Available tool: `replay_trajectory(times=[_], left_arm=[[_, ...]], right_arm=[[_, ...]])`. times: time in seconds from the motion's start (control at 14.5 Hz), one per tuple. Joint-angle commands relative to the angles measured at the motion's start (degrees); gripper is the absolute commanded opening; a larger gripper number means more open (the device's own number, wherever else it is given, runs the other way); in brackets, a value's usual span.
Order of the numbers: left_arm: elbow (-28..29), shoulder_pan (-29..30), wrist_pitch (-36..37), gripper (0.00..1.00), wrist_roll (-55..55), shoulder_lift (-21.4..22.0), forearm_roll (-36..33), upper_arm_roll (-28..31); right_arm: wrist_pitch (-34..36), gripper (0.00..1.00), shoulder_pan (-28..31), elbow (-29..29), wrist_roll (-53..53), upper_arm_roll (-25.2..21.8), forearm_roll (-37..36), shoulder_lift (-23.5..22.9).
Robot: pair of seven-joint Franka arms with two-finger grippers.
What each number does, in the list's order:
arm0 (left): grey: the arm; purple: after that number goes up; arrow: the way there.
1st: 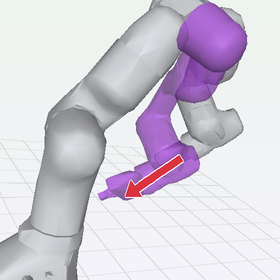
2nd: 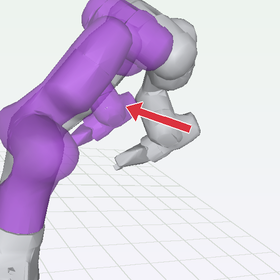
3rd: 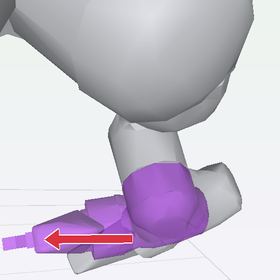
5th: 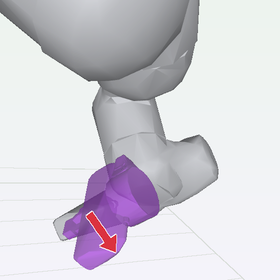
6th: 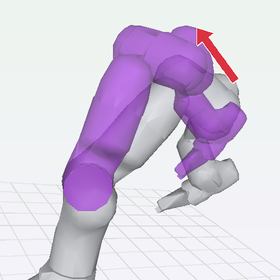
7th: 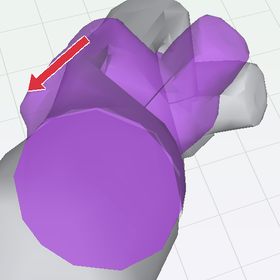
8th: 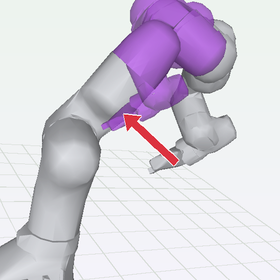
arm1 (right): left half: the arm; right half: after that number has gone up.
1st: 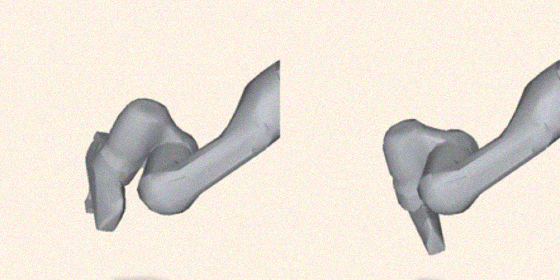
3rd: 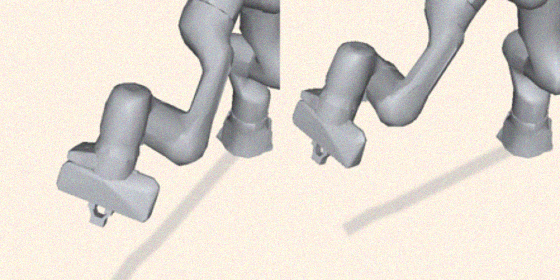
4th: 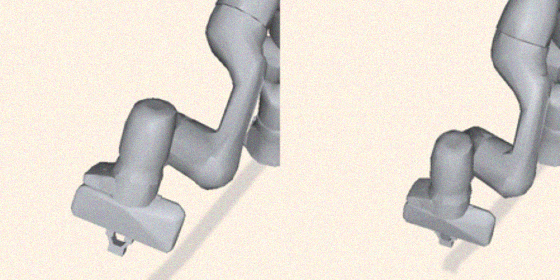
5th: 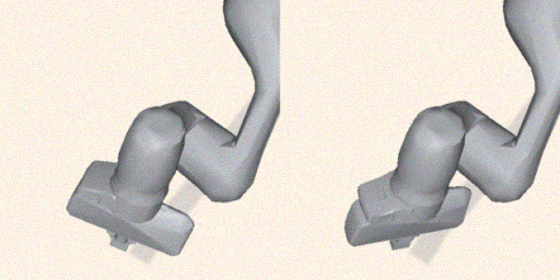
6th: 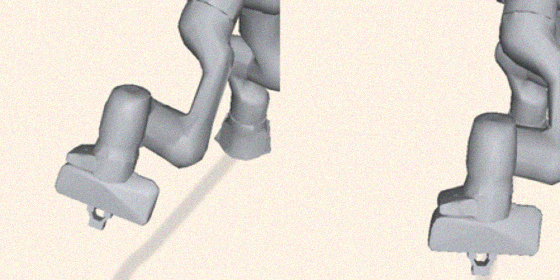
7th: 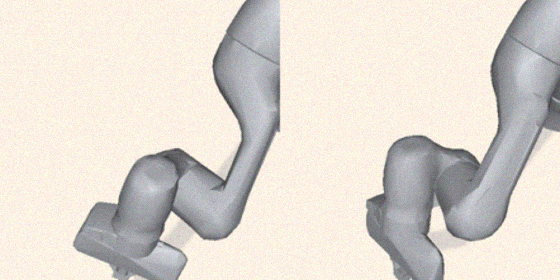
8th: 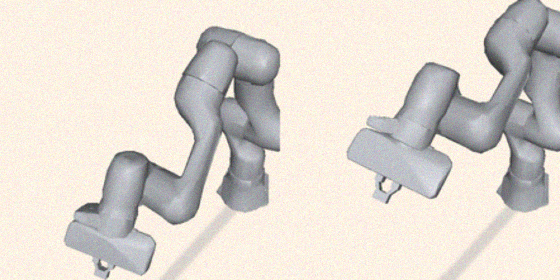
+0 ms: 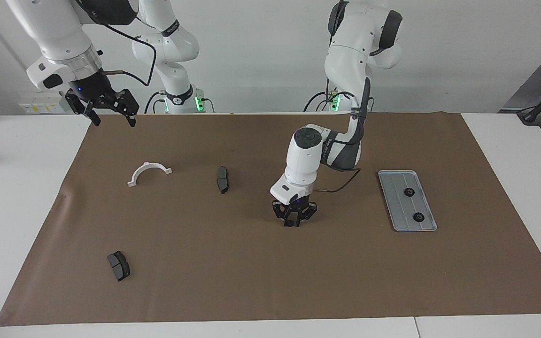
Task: Pick bearing gear from pile to tray
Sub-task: 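Grasp the third bearing with the left gripper while the right gripper withdraws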
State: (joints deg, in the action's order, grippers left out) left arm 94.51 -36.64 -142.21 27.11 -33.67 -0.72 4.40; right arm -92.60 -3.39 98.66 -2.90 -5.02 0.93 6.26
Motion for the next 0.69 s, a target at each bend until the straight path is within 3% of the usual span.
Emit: replay_trajectory(times=[0.0,0.34,0.62], left_arm=[[1.12,-0.19,0.53,0.00,2.41,1.23,0.37,0.70],[2.51,1.91,9.12,0.00,1.81,6.32,0.28,0.96],[15.67,7.52,9.67,0.00,-6.15,17.55,0.19,0.88]], right_arm=[[0.41,1.00,0.66,-1.10,0.61,0.45,-1.11,-0.64],[-0.30,1.00,3.82,-1.19,0.61,4.14,-1.19,-0.81],[-0.39,1.00,4.09,-1.10,0.61,4.23,-1.19,-0.72]])
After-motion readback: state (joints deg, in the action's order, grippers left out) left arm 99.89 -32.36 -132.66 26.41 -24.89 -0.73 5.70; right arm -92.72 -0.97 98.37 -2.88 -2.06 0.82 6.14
